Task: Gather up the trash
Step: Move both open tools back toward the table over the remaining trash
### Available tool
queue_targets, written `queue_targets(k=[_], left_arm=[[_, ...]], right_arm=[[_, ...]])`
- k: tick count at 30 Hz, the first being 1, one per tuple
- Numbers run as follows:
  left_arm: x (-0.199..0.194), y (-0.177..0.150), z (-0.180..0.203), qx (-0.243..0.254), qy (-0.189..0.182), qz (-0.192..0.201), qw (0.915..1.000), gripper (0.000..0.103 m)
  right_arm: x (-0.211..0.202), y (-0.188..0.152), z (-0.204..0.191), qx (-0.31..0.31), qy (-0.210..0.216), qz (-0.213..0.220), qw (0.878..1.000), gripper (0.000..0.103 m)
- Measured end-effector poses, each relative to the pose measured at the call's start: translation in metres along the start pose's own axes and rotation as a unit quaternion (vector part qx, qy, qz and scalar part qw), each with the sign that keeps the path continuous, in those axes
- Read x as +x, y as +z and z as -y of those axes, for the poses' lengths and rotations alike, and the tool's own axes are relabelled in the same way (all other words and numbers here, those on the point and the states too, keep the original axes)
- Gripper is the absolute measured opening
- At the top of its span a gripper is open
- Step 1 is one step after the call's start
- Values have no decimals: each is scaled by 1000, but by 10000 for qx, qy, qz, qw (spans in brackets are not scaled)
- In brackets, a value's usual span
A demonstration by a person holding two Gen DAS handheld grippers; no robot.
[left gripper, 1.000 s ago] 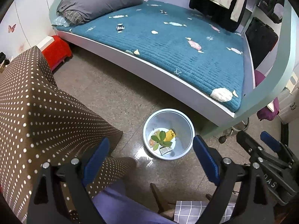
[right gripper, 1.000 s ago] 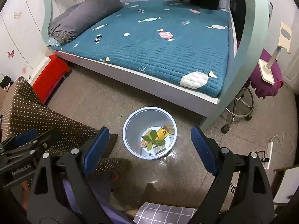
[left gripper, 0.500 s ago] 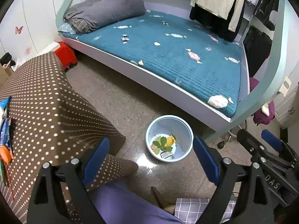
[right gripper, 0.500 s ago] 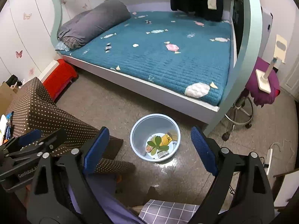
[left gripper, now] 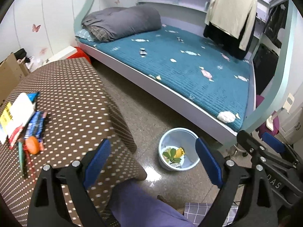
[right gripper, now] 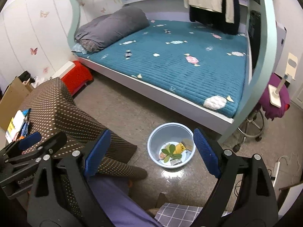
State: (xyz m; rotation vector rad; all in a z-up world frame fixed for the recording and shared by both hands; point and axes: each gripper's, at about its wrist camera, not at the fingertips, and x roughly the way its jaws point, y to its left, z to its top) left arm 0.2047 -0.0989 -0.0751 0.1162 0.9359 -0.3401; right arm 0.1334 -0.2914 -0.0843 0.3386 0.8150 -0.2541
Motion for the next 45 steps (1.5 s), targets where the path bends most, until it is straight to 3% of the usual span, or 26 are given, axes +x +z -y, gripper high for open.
queue_targets(k=[21, 38, 45], left_arm=[[-40, -26, -117, -919, 429, 247, 9945, 89], [-47, -55, -227, -1730, 814, 177, 9814, 89], [-40, -62, -249, -1775, 888, 105, 9800, 87]], right_arm=[[7, -9, -110, -977, 581, -184, 9934, 87], [21, -26, -204, -1853, 1081, -430, 9758, 87], [31, -32, -224, -2053, 1155, -566, 9702, 87]])
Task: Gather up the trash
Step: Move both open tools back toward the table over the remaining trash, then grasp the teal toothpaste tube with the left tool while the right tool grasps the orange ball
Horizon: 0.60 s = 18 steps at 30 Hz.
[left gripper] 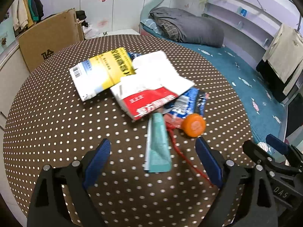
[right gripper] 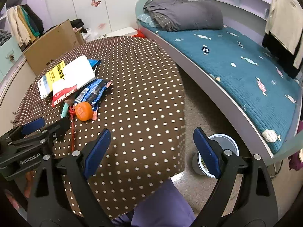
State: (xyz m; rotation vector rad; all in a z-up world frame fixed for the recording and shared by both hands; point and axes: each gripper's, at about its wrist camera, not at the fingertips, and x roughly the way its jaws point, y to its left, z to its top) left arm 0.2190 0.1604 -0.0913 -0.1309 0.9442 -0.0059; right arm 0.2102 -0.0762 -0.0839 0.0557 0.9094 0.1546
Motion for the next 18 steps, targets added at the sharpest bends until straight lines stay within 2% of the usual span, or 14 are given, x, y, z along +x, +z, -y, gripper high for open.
queue_targets(k=[3, 11, 13, 14, 16, 18], left_arm=[[5, 0, -6, 24, -10, -61, 10000, 75], [17, 6, -3, 286, 330, 23, 9990, 51], [20, 9, 1, 374, 547, 103, 9977, 37], [22, 10, 2, 410, 618, 165, 9971, 19], [22, 13, 4, 421, 666, 178, 9967, 15], [19, 12, 1, 371, 540, 171, 9977, 12]], right_arm=[[5, 0, -3, -24, 17, -58, 10000, 87], [15, 3, -6, -56, 69, -145, 9999, 87], [16, 5, -9, -80, 101, -152, 9998, 87], [17, 6, -10, -96, 113, -154, 9998, 87], [16, 6, -12, -137, 142, -148, 9997, 87], [14, 6, -16, -189, 217, -108, 9995, 87]])
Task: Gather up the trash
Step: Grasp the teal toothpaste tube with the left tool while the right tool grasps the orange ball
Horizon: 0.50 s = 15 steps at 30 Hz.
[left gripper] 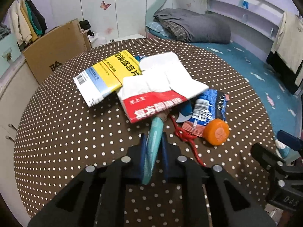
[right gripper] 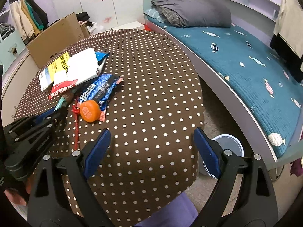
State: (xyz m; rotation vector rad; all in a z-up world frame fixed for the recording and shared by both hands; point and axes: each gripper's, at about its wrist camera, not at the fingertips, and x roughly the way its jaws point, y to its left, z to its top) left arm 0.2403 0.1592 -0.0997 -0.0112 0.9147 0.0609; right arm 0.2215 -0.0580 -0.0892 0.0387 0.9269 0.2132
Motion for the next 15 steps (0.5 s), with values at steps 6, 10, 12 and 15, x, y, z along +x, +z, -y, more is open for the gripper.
queue_targets(k=[6, 10, 12, 15], left_arm=[[-24, -15, -11, -122, -227, 85, 9996, 11], [-42, -25, -21, -223, -304, 171, 9991, 11], [-49, -30, -25, -289, -362, 178, 9988, 11], [-58, -34, -30, -366, -358, 220, 9984, 11]], right_arm=[[-1, 2, -16, -250, 326, 70, 9991, 87], [2, 6, -32, -483, 604, 119, 9969, 78], [6, 9, -40, -556, 757, 94, 9955, 71], [19, 14, -52, -617, 852, -26, 9944, 61]])
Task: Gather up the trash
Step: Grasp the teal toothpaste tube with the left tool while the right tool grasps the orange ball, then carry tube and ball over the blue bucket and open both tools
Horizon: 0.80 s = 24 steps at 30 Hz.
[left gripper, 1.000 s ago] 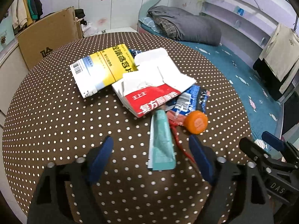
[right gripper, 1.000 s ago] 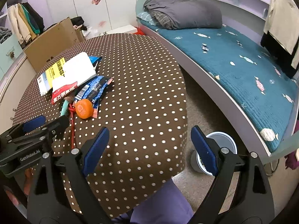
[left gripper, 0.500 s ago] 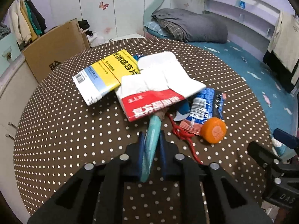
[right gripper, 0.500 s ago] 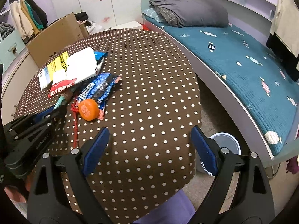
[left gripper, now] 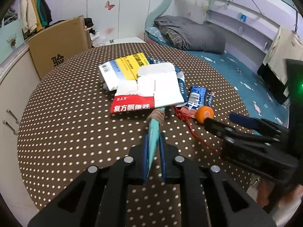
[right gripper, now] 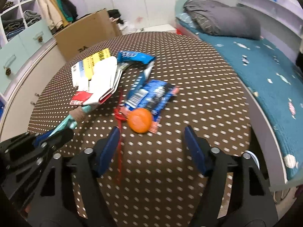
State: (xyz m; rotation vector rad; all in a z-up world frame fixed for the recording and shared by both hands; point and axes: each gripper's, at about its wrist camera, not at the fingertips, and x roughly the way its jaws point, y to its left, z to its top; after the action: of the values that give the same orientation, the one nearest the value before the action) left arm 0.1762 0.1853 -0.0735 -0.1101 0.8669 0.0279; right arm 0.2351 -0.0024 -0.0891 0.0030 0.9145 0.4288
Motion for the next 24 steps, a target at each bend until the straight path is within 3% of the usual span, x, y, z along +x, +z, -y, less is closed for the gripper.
queue_targets(k=[6, 8, 24], left_arm=[[-20, -3, -7, -64, 87, 194, 9998, 11], [-27, -5, -8, -71, 101, 267, 9996, 11], [-66, 0, 36, 331, -169, 810, 9960, 10]], right_arm=[[11, 3, -1, 133, -74, 12, 9999, 30], [6, 1, 4, 272, 79, 24, 9996, 30], [-50, -13, 43, 623, -65, 445, 9970, 30]])
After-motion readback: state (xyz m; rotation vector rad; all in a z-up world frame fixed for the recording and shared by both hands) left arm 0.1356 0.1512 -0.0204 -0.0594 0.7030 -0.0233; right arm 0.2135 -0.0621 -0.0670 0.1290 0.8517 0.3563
